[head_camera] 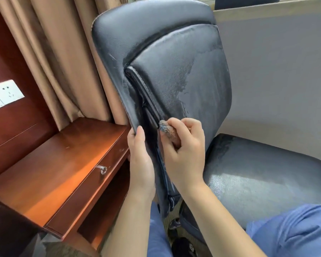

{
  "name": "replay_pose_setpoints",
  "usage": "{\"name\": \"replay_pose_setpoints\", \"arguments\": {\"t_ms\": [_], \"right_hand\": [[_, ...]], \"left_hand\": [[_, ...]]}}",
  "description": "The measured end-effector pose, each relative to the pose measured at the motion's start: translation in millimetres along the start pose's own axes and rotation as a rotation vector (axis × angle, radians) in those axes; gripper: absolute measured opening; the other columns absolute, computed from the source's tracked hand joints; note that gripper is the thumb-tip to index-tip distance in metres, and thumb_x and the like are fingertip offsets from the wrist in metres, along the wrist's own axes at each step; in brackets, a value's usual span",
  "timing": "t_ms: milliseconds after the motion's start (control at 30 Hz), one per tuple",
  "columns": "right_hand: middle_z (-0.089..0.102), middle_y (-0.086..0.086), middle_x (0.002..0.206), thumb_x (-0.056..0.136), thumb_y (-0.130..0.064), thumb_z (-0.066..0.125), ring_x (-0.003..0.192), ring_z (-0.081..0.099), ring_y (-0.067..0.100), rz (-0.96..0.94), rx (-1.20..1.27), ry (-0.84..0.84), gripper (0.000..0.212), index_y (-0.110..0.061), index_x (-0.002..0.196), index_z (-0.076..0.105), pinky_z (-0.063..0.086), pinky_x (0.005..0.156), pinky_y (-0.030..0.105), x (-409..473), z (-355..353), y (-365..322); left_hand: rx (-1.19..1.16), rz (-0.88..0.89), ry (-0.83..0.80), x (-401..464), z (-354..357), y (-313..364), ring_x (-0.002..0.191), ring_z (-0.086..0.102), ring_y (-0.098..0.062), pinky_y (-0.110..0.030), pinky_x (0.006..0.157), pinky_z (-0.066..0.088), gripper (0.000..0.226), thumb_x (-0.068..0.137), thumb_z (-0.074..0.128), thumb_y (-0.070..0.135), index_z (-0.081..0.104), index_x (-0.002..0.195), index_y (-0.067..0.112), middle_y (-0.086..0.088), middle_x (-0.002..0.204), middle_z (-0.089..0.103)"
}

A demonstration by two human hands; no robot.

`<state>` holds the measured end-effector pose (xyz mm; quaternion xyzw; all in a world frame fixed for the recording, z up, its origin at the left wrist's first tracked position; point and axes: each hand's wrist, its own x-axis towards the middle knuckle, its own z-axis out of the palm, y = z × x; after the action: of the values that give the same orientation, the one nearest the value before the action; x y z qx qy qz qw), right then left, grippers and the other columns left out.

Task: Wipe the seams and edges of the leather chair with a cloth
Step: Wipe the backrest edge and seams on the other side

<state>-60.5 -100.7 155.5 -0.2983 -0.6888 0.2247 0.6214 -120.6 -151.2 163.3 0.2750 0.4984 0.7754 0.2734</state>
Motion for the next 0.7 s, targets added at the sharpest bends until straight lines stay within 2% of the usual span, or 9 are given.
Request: {"name": "replay_pose_setpoints", "arguments": {"t_ms": [100,233,367,467,533,700], "right_hand": [[0.052,0.002,0.096,0.086,-0.027,0.057,0.083,0.051,0.023,-0.041,-0.072,-0.006,0.022,-0.015,0.102,0.068,0.040,0.069,0.027,-6.6,-1.9,9.3],[0.051,0.000,0.097,0.085,-0.029,0.054,0.085,0.049,0.021,0.021,-0.121,-0.005,0.020,-0.028,0.105,0.056,0.042,0.069,0.029,-40.4,-10.6,29.5],[0.052,0.003,0.095,0.085,-0.029,0.056,0.083,0.050,0.023,0.033,-0.107,0.025,0.020,-0.022,0.103,0.062,0.039,0.071,0.023,-26.4,-2.5,21.3],[0.053,0.004,0.096,0.086,-0.030,0.054,0.083,0.050,0.024,0.001,-0.125,0.032,0.027,-0.016,0.103,0.068,0.039,0.068,0.029,-3.5,6.4,6.0],[0.053,0.004,0.096,0.086,-0.030,0.054,0.082,0.050,0.024,-0.026,-0.146,0.017,0.027,-0.017,0.105,0.068,0.038,0.066,0.031,0.6,7.5,4.4],[0.051,0.003,0.095,0.086,-0.026,0.054,0.082,0.050,0.024,-0.056,-0.158,-0.015,0.023,-0.024,0.107,0.060,0.042,0.067,0.031,-22.6,-3.2,23.2]], "left_hand": [[-0.015,-0.028,-0.030,1.5,-3.3,-0.5,0.131,0.049,-0.018,-0.042,0.112,0.032,0.067,0.089,0.044,0.059,0.045,0.142,0.019,-0.004,0.139,0.055],[0.001,-0.025,-0.034,2.2,-3.6,-2.4,0.135,0.045,-0.018,-0.046,0.114,0.029,0.075,0.083,0.048,0.070,0.046,0.142,0.024,0.001,0.142,0.052],[-0.055,-0.006,-0.054,4.5,-0.3,-1.4,0.125,0.055,-0.022,-0.044,0.108,0.039,0.056,0.098,0.034,0.049,0.050,0.137,0.013,-0.011,0.133,0.059],[-0.091,-0.016,-0.100,2.7,0.1,0.4,0.120,0.059,-0.022,-0.032,0.096,0.050,0.051,0.104,0.027,0.039,0.051,0.135,0.007,-0.014,0.128,0.063],[-0.094,-0.023,-0.119,2.8,-1.3,1.2,0.120,0.060,-0.020,-0.028,0.093,0.051,0.050,0.104,0.026,0.038,0.052,0.135,0.009,-0.011,0.127,0.064],[-0.104,-0.049,-0.110,4.4,-1.5,2.1,0.125,0.056,-0.023,-0.046,0.109,0.038,0.054,0.099,0.033,0.047,0.050,0.137,0.013,-0.011,0.132,0.060]]}}
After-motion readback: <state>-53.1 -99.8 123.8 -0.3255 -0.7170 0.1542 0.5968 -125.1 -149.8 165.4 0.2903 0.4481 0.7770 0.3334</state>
